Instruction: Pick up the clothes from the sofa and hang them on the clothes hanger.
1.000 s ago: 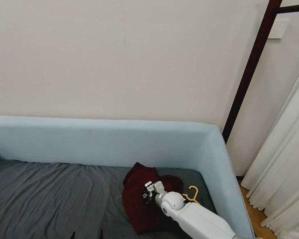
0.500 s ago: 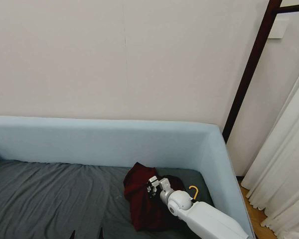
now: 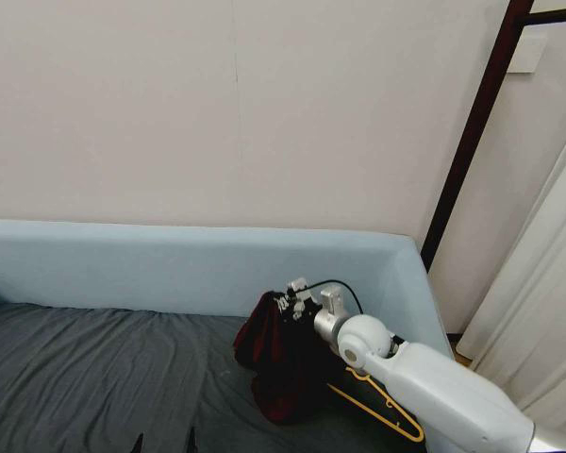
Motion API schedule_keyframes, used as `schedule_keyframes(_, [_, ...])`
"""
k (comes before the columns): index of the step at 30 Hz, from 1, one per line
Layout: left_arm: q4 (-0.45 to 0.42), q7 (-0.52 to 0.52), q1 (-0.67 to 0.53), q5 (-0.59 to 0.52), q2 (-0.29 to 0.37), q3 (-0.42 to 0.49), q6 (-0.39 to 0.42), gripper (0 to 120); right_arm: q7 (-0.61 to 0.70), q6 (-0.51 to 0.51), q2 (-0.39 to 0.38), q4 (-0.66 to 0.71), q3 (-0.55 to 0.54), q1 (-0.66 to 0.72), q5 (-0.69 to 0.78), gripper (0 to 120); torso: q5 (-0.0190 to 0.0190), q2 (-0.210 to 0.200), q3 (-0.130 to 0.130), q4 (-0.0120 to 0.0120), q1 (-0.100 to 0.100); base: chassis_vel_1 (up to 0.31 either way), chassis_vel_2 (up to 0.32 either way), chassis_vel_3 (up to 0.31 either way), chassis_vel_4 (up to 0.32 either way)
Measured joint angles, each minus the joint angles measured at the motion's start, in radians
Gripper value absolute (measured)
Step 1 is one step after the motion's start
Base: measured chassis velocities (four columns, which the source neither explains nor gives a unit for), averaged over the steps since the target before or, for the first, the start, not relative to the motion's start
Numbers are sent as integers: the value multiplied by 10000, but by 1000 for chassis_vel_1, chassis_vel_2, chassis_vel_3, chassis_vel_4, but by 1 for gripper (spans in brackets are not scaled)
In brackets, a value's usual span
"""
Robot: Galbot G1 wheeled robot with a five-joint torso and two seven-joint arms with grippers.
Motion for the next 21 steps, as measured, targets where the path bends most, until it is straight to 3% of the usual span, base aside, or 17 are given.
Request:
schedule_keyframes(11, [-10,-89,-98,-180,-6,-12,-9,100,-324,64,244,340,-395,2836,1566,0,-2,0,0,0,0,0,0,0,0])
schedule_keyframes(21, [-104,-163,1,-204,-115,-29,-31,100,-1278,753,538,531,-141,4037,2774,0,-4,1,-2,3,0,0,0,0,0])
